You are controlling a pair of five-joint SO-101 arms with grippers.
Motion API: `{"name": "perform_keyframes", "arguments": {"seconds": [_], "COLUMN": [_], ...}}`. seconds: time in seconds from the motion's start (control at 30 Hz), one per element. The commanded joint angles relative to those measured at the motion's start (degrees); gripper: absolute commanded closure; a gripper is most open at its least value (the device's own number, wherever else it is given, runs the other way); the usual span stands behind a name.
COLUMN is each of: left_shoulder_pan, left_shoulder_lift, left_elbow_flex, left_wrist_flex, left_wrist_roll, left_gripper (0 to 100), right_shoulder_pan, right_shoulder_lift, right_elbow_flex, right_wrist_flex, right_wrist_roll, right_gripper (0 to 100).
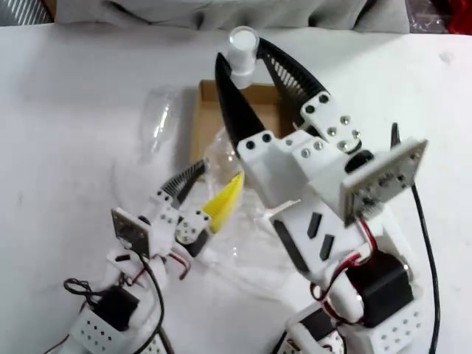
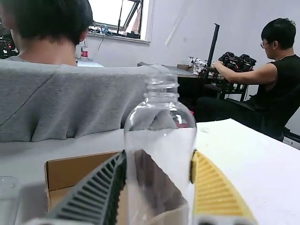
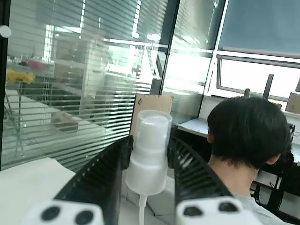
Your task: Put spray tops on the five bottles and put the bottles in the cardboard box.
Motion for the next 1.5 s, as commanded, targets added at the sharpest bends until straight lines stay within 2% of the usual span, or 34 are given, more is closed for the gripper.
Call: {"name": "perform_keyframes", "arguments": {"seconds": [0.0, 0.33, 0.57, 0.83, 1.47], "left_shoulder_pan": [-0.57, -0.57, -0.57, -0.57, -0.57], "left_shoulder_lift": [-1.45, -1.45, -1.45, -1.45, -1.45], "left_elbow_flex": [-0.26, -0.26, -0.26, -0.26, -0.26], "left_wrist_flex": [0.79, 0.79, 0.79, 0.79, 0.79], "left_wrist_roll": [-0.35, -0.35, -0.35, -0.35, -0.35], "left_gripper": [98, 98, 98, 98, 98], "right_shoulder_pan": [-0.13, -0.04, 0.04, 0.04, -0.13], "right_shoulder_lift": [1.54, 3.12, 2.86, 2.86, 2.77], "right_elbow_flex": [-2.99, -2.9, -2.99, -3.34, -6.77], "right_wrist_flex": [0.75, 1.01, 6.02, 4.26, 3.65], "right_wrist_roll": [0.53, 0.53, 0.62, 4.4, 4.48], "right_gripper": [98.3, 98.3, 98.3, 98.3, 98.3]}}
